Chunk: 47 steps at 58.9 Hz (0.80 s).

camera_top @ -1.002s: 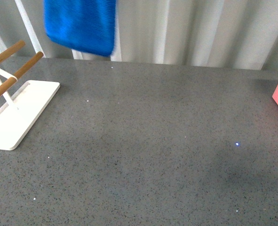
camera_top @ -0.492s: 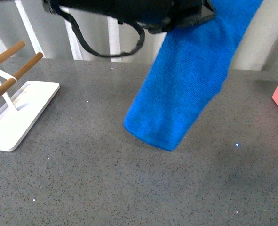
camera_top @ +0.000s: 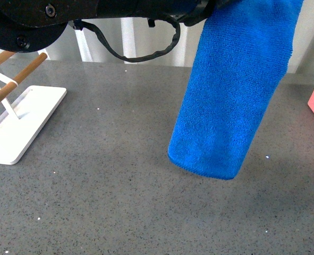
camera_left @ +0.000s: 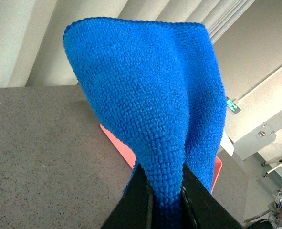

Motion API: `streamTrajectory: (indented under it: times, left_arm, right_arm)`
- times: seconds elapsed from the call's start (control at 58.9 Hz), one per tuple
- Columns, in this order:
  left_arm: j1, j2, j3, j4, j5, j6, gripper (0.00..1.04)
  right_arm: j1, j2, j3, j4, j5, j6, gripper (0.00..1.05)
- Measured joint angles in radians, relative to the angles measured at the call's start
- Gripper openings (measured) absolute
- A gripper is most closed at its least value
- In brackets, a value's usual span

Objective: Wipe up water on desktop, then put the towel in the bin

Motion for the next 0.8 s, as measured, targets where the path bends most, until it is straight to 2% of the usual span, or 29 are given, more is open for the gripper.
streamTrajectory:
  times: [0.102, 0.204, 0.306, 0.407, 0.611, 0.696, 0.798]
  left_arm:
    - [-0.009, 0.002, -0.007, 0.003, -0.005, -0.009, 0.06]
    - [-0.012, 0.001, -0.013, 0.003, -0.015, -0.018, 0.06]
    - [-0.029, -0.003, -0.014, 0.003, -0.017, -0.035, 0.06]
    - [-0.036, -0.017, -0.014, 0.003, -0.018, -0.055, 0.06]
    - [-0.037, -0.034, -0.014, 0.003, -0.015, -0.076, 0.06]
    - [-0.037, -0.038, -0.014, 0.005, -0.017, -0.1, 0.06]
    - [-0.04, -0.041, -0.014, 0.001, -0.021, -0.115, 0.06]
  right_arm:
    - [0.011, 0.057, 0.046, -0.044, -0.083, 0.013, 0.98]
    - [-0.081, 0.087, 0.085, 0.006, -0.171, -0.06, 0.98]
    - [-0.209, 0.373, 0.119, 0.28, -0.266, -0.181, 0.98]
    - [-0.257, 0.654, 0.154, 0.487, -0.356, -0.225, 0.98]
    - [-0.276, 0.989, 0.178, 0.729, -0.443, -0.248, 0.98]
    - [-0.252, 1.123, 0.193, 0.837, -0.454, -0.243, 0.98]
    - [-0.208, 1.221, 0.21, 0.954, -0.497, -0.166, 0.98]
